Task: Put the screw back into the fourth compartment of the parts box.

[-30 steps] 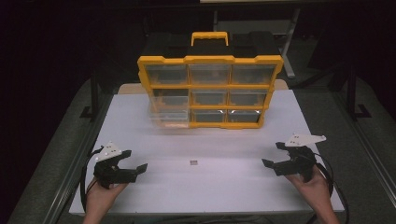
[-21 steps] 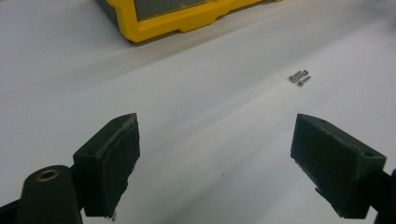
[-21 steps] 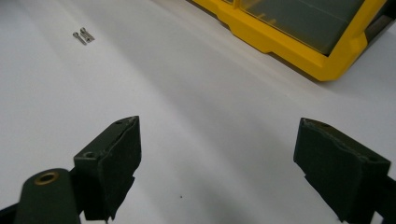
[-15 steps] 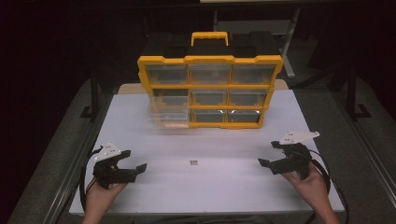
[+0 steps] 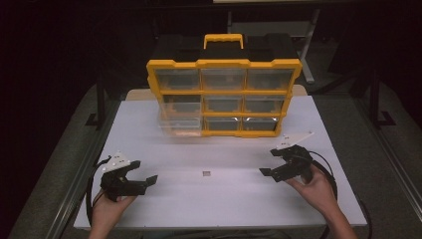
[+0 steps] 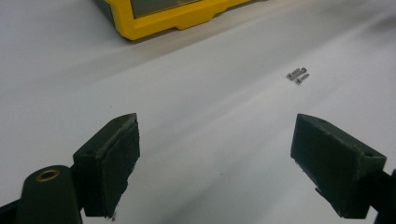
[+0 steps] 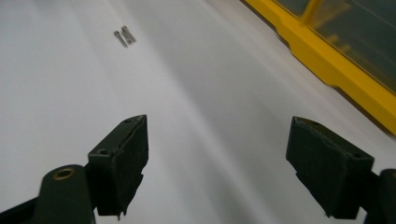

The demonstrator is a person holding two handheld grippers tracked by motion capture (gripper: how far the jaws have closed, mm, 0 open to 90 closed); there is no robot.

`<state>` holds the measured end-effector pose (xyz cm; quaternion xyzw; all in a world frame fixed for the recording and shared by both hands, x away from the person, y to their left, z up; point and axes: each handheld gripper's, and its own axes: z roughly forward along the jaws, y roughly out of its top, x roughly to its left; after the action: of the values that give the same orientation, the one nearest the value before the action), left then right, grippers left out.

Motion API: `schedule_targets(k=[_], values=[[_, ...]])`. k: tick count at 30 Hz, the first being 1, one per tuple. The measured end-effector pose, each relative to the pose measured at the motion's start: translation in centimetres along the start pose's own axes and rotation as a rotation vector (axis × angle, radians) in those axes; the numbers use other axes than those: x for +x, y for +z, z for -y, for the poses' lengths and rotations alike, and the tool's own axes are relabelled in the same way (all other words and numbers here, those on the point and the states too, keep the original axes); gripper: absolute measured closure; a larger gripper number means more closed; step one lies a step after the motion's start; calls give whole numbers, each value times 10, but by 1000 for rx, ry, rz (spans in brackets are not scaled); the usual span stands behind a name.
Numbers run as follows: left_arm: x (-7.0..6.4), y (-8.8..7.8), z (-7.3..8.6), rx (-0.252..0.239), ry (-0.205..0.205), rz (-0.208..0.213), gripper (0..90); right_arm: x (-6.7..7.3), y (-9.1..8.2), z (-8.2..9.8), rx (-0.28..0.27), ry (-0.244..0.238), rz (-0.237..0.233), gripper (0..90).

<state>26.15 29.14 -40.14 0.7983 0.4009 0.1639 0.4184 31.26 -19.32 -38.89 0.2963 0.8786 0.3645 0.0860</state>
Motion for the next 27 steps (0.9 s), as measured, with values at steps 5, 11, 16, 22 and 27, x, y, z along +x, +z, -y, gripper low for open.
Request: schedule_targets(k=[5,11,16,22,27], values=[[1,-1,0,-3,-7,-1,155,9,13,-24,24,-50,-26,243],[1,-1,0,-4,-10,5,155,20,39,-52,52,-131,-73,305],[2,-2,0,-8,-12,7,155,25,53,-64,66,-158,-102,336],[3,-3,0,-3,-6,8,155,32,75,-78,89,-209,-130,408],[3,-3,0,-7,-9,9,155,39,92,-86,108,-250,-157,481]])
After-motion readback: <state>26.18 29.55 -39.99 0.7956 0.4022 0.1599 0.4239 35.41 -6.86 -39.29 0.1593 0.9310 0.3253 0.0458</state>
